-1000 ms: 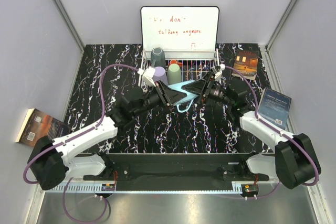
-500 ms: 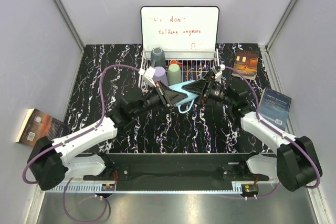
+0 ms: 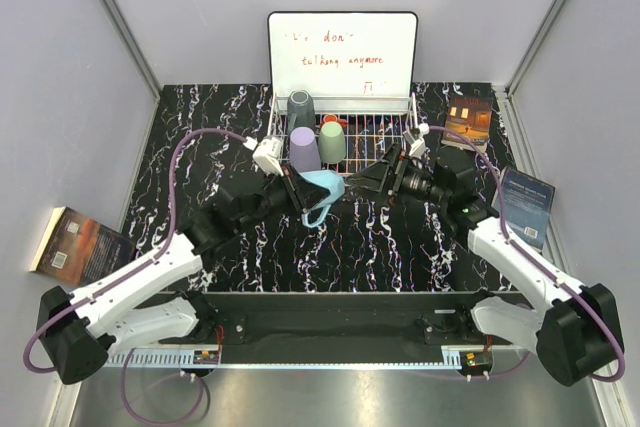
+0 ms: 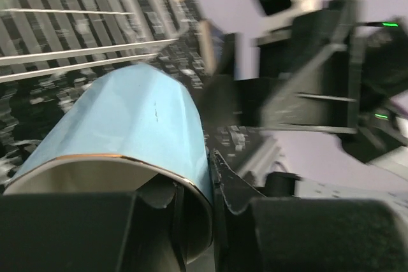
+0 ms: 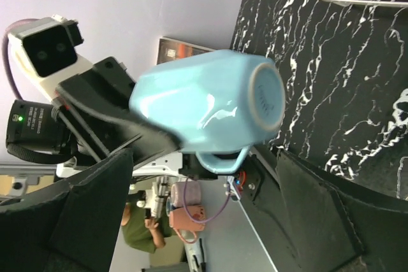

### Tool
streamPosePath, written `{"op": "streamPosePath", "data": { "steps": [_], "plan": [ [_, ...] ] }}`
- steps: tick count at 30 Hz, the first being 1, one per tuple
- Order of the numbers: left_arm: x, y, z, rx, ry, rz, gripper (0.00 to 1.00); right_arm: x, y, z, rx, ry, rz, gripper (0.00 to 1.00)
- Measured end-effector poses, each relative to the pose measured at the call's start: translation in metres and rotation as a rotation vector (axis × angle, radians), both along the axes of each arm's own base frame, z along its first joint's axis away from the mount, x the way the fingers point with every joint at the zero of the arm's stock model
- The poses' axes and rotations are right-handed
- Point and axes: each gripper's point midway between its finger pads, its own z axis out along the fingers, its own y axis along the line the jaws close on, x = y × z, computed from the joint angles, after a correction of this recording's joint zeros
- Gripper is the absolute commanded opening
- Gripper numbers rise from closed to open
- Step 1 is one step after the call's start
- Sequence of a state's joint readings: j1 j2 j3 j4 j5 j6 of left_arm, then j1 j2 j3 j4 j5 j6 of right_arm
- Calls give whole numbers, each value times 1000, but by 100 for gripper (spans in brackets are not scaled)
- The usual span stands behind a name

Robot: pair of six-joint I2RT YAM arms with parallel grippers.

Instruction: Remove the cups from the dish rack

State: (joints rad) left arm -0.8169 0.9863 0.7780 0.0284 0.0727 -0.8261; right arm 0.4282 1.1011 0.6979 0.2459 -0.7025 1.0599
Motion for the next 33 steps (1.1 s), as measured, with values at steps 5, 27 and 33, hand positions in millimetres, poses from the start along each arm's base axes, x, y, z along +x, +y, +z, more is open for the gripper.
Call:
{"op": "streamPosePath", "data": {
  "steps": [5,27,33],
  "plan": [
    [6,30,-20,178,29,105,0,6,-8,7,-57,-56,-56,100],
    [161,220,-12,814,285,777,0,38,-61,-16,-515,-75,-280,100],
    [190,282,-74,915,519,855,0,39,-79,-17,-622,-77,-327,100]
  ]
}}
